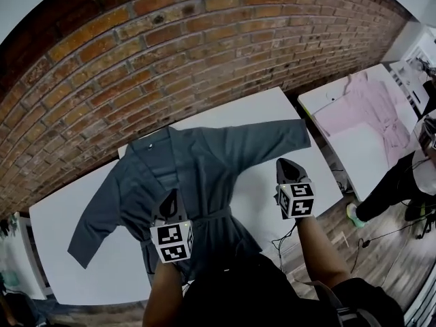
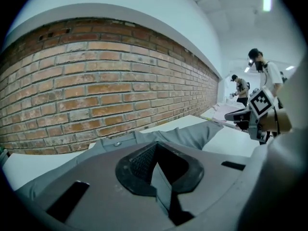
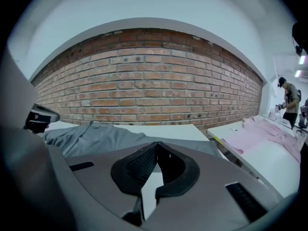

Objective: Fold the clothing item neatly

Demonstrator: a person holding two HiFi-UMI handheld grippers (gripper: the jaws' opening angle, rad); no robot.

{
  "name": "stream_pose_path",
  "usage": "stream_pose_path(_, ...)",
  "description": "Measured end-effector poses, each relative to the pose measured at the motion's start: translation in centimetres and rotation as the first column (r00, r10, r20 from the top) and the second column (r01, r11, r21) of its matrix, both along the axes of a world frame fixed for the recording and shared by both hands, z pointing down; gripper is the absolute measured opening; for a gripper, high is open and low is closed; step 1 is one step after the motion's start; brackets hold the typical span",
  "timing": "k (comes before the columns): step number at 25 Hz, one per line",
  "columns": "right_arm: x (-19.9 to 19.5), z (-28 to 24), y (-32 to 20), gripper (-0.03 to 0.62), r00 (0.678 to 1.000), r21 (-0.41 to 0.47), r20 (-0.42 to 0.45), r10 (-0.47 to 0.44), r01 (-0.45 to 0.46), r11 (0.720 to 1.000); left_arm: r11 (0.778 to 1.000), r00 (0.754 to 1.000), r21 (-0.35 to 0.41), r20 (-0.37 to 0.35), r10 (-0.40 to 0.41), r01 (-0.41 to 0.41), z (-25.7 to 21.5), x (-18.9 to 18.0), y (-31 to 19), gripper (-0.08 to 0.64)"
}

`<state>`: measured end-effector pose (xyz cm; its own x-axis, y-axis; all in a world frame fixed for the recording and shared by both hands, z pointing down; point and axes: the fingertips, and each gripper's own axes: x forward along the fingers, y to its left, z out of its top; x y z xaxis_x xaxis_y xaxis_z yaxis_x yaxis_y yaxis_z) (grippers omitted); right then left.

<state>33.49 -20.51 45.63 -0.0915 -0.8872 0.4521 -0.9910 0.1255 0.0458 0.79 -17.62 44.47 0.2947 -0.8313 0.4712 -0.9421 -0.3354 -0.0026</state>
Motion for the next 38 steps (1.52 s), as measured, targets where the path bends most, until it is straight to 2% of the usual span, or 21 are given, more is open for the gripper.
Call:
stream_pose_path(5, 6.4, 1.8, -2.2, 0.002, 0.999, -0.049, -0.026, 0.03, -0.031, 0.998, 1.0, 0.999, -0.024, 0.033, 0.014, -0.013, 1.1, 2.1, -0.4, -0.002)
stream_pose_path(8, 10.6, 3.2, -4.0, 0.003, 0.999, -0.11, -0.023, 0.044, -0.046, 0.993, 0.999, 1.0, -0.046, 0.029, 0.002, 0.0, 1.8, 2.7, -0.4, -0.002)
stream_pose_path(11, 14.3, 5.2, -6.0, 0.009, 0.998, -0.188, -0.017, 0.058, -0.06, 0.98, 0.998, 1.0, -0.059, 0.024, -0.018, 0.02, 2.1, 3.0, -0.4, -0.002)
stream_pose_path(16, 18.5, 7.8, -9.1, 0.055, 0.997, -0.285, -0.027, 0.074, -0.078, 0.955, 0.997, 0.997, -0.065, 0.074, -0.027, 0.032, 2.4, 3.2, 0.3, -0.002)
stream_pose_path(22, 20.8, 10.6, -11.3, 0.081, 0.992, -0.355, -0.069, 0.107, -0.124, 0.926, 0.993, 0.995, -0.105, 0.089, -0.038, 0.048, 3.7, 3.2, 0.9, -0.002)
stream_pose_path(26, 21.5, 12.2, -11.6, 0.084, 0.99, -0.399, -0.039, 0.133, -0.138, 0.907, 0.992, 0.995, -0.114, 0.094, -0.045, 0.055, 4.2, 3.2, 0.9, -0.002)
stream_pose_path(30, 21.8, 12.9, -12.4, 0.095, 0.992, -0.421, -0.023, 0.127, -0.125, 0.899, 0.991, 0.994, -0.121, 0.1, -0.047, 0.059, 4.5, 3.1, 0.8, -0.002)
stream_pose_path(34, 22.1, 13.7, -12.8, 0.123, 0.991, -0.461, 0.033, 0.132, -0.102, 0.881, 0.99, 0.994, -0.129, 0.1, -0.051, 0.063, 4.9, 3.1, 0.7, -0.002)
stream_pose_path(38, 21.7, 13.6, -12.7, 0.119, 0.992, -0.463, 0.019, 0.128, -0.104, 0.88, 0.988, 0.993, -0.138, 0.101, -0.052, 0.066, 5.2, 3.0, 0.5, -0.002)
